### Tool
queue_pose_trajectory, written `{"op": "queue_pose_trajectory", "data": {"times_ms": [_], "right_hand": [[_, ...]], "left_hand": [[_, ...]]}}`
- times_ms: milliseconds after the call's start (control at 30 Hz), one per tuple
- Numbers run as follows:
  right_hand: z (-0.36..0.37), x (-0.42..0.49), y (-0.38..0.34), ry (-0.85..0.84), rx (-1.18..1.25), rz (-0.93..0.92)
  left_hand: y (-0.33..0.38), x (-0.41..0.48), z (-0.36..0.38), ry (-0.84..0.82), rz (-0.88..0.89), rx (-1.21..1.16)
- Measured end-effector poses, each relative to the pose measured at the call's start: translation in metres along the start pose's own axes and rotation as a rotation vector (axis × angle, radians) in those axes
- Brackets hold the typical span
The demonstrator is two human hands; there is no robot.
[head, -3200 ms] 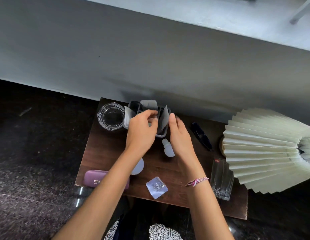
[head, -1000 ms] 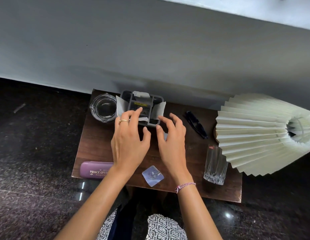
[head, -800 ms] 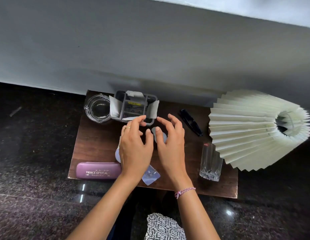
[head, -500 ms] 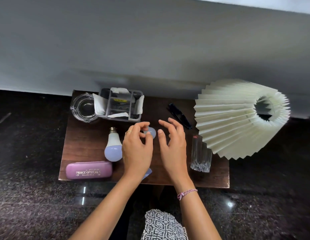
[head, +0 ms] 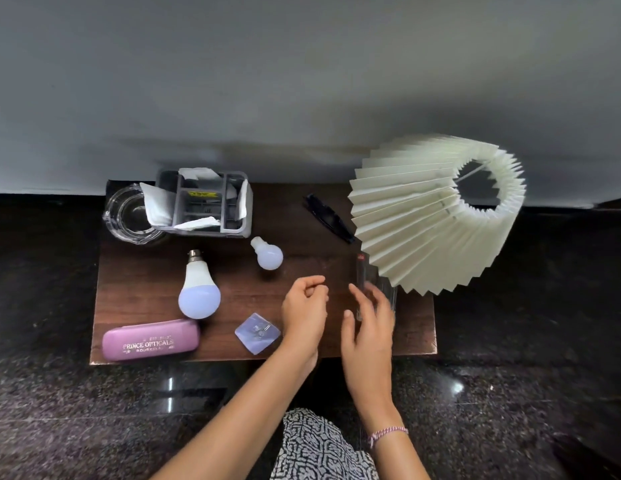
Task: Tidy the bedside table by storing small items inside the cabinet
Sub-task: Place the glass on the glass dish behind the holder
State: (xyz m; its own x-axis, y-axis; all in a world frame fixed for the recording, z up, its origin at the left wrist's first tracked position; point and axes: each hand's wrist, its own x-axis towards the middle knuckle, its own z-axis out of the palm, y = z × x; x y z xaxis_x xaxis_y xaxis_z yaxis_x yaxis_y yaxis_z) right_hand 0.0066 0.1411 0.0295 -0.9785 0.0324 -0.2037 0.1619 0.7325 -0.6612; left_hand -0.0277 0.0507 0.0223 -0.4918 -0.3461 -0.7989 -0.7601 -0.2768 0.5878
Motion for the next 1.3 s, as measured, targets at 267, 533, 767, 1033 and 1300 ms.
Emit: {"op": "queue_pose_trajectory", "data": {"times_ms": [267, 533, 767, 1033, 1300], "right_hand": [[-0.007, 0.01, 0.031, 0.161, -0.069, 0.184], [-0.004, 0.039, 0.042, 0.095, 0.097, 0.457], [-0.004, 0.049, 0.047, 0.017, 0.162, 0.497], [-0.008, 0.031, 0.031, 0.002, 0.215, 0.399], [-0.006, 0.017, 0.015, -0.183, 0.435, 0.381]], "left_hand": [[-0.015, 0.012, 0.037, -0.157, -0.128, 0.015], [-0.01, 0.016, 0.056, -0.26, -0.165, 0.002], [-0.009, 0.016, 0.056, -0.28, -0.172, 0.036], [-0.011, 0.005, 0.028, -0.171, -0.184, -0.082], [-0.001, -0.006, -0.028, -0.025, -0.253, -0.159]]}}
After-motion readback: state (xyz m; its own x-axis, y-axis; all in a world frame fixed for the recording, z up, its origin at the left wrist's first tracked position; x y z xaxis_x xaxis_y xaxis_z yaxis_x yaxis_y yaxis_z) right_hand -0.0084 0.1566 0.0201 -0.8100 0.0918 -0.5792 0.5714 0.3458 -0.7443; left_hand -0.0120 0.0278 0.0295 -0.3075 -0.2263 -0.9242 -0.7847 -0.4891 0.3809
